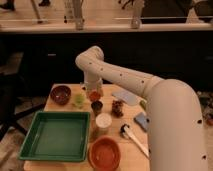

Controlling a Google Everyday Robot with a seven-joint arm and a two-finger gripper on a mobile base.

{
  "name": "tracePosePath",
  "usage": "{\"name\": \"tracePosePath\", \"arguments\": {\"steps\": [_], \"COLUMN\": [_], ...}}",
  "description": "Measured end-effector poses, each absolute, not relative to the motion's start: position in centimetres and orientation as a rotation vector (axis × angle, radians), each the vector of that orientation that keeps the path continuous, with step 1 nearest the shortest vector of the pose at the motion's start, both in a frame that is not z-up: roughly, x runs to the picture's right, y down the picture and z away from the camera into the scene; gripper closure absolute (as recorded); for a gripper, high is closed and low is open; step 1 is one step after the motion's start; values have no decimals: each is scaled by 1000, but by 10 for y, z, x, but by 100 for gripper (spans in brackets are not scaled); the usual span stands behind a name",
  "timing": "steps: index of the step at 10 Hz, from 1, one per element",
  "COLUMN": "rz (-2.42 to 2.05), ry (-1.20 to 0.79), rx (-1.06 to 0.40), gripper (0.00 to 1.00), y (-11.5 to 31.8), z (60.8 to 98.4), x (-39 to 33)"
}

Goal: Place apple in metal cup

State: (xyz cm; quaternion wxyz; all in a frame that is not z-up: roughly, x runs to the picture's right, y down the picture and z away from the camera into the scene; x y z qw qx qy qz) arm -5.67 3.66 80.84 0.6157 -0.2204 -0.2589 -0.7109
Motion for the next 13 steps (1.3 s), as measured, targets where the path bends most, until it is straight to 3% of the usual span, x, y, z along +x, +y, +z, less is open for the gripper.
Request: {"name": "tracePosePath", "arguments": {"steps": [13], "rz": [-1583], "ry": [-683], "rx": [-578], "gripper": [96], "y": [71], "z": [818], "x": [-56]}}
